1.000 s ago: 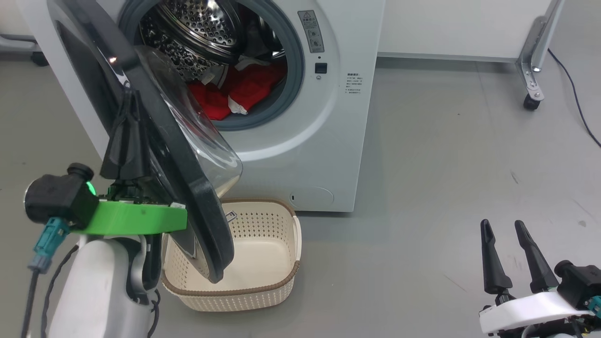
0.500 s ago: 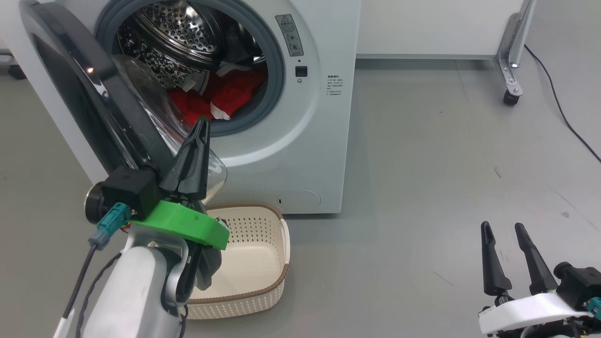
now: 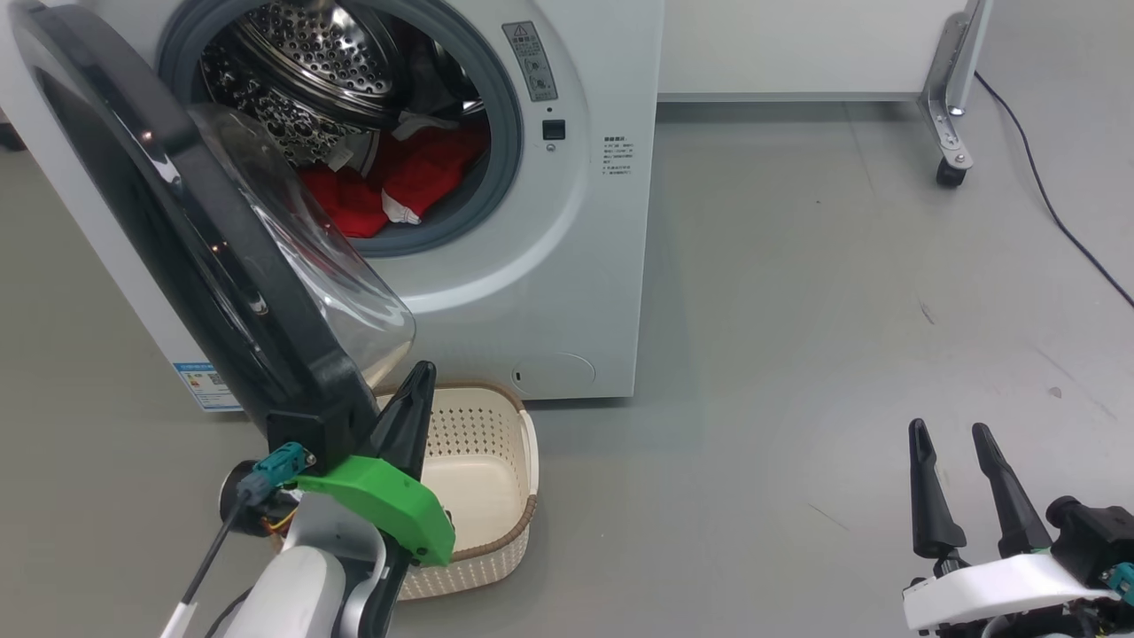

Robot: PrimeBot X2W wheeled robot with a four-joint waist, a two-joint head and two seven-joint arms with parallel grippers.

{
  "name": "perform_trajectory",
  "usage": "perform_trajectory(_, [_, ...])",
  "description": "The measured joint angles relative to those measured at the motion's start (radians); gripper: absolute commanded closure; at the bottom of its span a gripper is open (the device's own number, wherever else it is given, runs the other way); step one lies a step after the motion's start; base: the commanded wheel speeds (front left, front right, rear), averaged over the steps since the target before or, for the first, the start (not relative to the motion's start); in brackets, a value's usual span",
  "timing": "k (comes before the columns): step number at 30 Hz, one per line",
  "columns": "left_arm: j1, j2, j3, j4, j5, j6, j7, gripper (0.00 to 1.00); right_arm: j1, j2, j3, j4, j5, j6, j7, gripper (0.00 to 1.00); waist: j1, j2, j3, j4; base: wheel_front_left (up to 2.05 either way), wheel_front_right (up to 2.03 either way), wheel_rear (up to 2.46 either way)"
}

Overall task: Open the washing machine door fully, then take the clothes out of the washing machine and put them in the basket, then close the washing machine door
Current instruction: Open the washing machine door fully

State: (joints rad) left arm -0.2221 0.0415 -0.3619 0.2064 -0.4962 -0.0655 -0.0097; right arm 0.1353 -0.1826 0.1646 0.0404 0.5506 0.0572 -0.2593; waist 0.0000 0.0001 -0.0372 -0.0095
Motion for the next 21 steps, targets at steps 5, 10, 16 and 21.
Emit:
perform_trajectory(5, [0.002, 0.0, -0.004, 0.031, -0.052, 0.021, 0.01, 1.0, 0.0, 0.004, -0.002, 0.004, 0.0, 0.003, 0.0, 0.0, 0.0, 0.0, 0.003, -0.004, 0.0, 0.0, 0.0])
perform_trajectory(10, [0.004, 0.0, -0.002, 0.066, -0.08, 0.046, 0.017, 1.0, 0.0, 0.01, -0.002, 0.008, -0.001, 0.01, 0.0, 0.0, 0.0, 0.0, 0.006, -0.01, 0.0, 0.0, 0.0])
perform_trajectory(16, [0.002, 0.0, -0.003, 0.089, -0.086, 0.062, 0.016, 1.0, 0.0, 0.011, -0.007, 0.014, -0.008, 0.014, 0.0, 0.0, 0.0, 0.0, 0.009, -0.019, 0.0, 0.0, 0.0])
perform_trajectory(21, [0.001, 0.0, -0.001, 0.11, -0.086, 0.086, 0.001, 1.0, 0.0, 0.02, -0.017, 0.017, -0.006, 0.02, 0.0, 0.0, 0.0, 0.0, 0.011, -0.024, 0.0, 0.0, 0.0])
